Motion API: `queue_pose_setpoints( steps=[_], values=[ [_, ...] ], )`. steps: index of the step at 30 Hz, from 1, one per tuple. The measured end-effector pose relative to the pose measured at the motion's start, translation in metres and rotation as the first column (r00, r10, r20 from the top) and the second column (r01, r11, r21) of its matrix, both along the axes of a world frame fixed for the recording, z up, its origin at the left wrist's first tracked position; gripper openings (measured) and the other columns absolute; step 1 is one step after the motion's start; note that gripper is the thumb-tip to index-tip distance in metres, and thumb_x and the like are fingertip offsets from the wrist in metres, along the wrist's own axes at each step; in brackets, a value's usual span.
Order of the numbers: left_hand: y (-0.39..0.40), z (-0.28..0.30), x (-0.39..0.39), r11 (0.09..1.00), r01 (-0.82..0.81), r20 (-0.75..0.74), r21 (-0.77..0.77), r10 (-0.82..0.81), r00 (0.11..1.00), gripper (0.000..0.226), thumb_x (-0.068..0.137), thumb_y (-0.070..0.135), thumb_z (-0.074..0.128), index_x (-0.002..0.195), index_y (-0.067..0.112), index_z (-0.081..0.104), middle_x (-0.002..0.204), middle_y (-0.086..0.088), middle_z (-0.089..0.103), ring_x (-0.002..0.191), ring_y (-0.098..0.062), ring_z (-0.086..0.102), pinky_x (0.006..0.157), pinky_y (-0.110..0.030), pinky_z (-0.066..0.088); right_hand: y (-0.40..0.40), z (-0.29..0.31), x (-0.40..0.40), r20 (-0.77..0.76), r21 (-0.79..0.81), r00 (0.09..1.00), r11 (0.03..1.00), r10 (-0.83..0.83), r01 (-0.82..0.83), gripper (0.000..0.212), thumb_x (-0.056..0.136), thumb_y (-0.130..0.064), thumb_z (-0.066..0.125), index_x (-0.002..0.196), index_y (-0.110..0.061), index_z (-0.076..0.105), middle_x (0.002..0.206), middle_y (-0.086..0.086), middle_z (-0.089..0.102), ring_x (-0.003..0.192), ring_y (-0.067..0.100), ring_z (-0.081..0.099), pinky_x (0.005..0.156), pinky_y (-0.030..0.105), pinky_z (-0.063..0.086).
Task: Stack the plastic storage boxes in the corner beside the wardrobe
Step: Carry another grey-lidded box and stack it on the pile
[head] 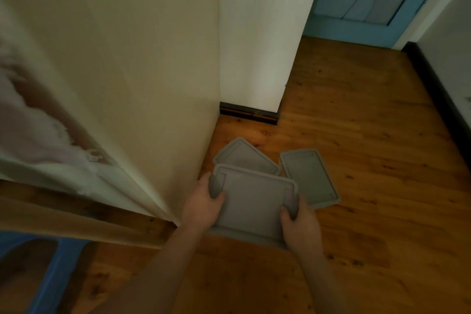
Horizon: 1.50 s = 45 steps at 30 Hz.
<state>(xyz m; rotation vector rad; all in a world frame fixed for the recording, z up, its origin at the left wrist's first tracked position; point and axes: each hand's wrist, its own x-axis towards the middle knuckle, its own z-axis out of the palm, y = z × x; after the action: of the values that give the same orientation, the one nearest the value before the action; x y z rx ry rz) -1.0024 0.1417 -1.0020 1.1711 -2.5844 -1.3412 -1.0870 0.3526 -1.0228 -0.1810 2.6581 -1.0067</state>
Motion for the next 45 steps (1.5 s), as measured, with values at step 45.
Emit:
queue_pose_setpoints(
  steps=[45],
  values=[
    [0.049, 0.683, 0.344, 0.749, -0.624, -0.409, -0.221, 0.51, 0.757, 0.057, 0.087, 0.036, 0.069, 0.138, 0.021, 0.05, 0.128, 0.006, 0.055, 0.107, -0.01, 0.053, 0.094, -0.033, 0.049, -0.047, 0.722, 0.242, -0.247, -0.097, 0.91, 0.926, 0.332, -0.365, 0.052, 0.096, -0.037, 0.052, 0.146, -0.021, 0.045, 0.141, 0.004, 0.053, 0.127, 0.025, 0.05, 0.106, 0.04, 0.043]
  ],
)
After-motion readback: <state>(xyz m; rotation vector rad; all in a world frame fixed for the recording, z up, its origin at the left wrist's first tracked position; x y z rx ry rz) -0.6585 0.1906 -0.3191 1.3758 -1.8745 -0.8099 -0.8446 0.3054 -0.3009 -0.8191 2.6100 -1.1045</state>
